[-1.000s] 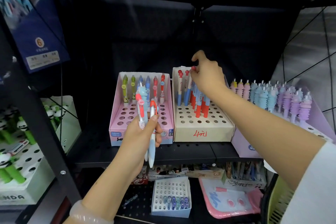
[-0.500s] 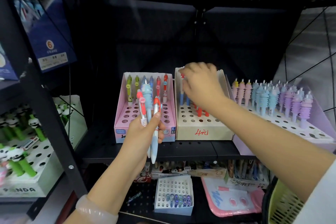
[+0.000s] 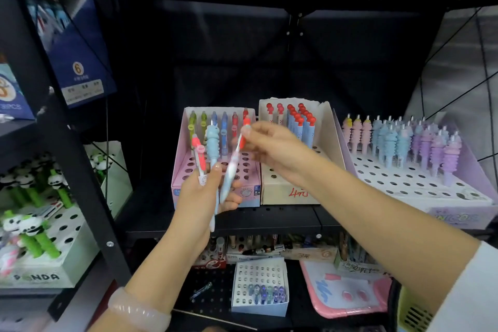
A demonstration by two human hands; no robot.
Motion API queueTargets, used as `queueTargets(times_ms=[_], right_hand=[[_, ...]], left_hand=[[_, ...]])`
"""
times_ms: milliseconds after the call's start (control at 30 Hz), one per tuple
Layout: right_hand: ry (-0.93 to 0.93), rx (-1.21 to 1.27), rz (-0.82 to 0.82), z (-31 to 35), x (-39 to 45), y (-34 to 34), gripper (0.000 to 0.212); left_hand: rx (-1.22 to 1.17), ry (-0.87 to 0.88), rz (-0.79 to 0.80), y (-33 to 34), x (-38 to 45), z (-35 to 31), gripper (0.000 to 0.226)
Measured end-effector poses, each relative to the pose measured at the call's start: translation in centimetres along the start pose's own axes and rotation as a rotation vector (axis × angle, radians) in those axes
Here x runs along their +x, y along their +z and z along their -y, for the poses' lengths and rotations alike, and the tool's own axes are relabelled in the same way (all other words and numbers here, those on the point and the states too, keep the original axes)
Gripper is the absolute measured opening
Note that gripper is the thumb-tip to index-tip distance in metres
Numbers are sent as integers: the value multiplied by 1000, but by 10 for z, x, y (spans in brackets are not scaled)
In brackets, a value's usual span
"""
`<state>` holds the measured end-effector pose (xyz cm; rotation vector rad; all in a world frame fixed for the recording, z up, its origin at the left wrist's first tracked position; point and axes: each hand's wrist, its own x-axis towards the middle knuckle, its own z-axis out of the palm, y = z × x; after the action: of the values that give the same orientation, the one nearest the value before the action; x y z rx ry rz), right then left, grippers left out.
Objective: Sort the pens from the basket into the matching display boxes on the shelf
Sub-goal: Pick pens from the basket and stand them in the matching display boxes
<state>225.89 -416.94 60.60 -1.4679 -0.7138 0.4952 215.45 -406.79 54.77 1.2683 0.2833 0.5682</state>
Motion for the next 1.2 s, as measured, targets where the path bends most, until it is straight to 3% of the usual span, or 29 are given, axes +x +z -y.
queueTargets(times_ms=[100, 167, 267, 500, 733, 800, 900, 967, 1067, 1133, 1200], right_hand=[[-169, -42, -292, 15, 21, -9, 4], [-261, -312, -425, 19, 36, -13, 8], [-283, -611, -456, 13, 53, -11, 13], [-186, -949, -399, -9, 73, -7, 9], [-44, -1351, -481, -16, 79, 2, 31], [-56, -1318, -495, -16, 76, 4, 33], [-228, -1071, -537, -14, 64, 10, 34], [-261, -784, -354, -10, 52, 17, 22], [-141, -442, 41, -9, 33, 29, 20], [-118, -360, 107, -10, 25, 30, 15], [-127, -338, 53, -9, 21, 26, 13]], left_hand=[[86, -7, -66, -11, 1, 3, 16], [130, -10, -87, -17, 4, 4, 16], [135, -5, -73, -25, 6, 3, 14], [87, -13, -47, -37, 9, 3, 17], [109, 21, 20, -43, 6, 3, 20], [106, 31, 27, -44, 6, 2, 21], [75, 27, 21, -43, 5, 1, 20], [57, 19, 36, -40, 4, 0, 21], [34, 2, 62, -30, 2, 0, 27], [41, -7, 76, -23, 0, -1, 27], [43, -21, 97, -15, -2, -1, 17]])
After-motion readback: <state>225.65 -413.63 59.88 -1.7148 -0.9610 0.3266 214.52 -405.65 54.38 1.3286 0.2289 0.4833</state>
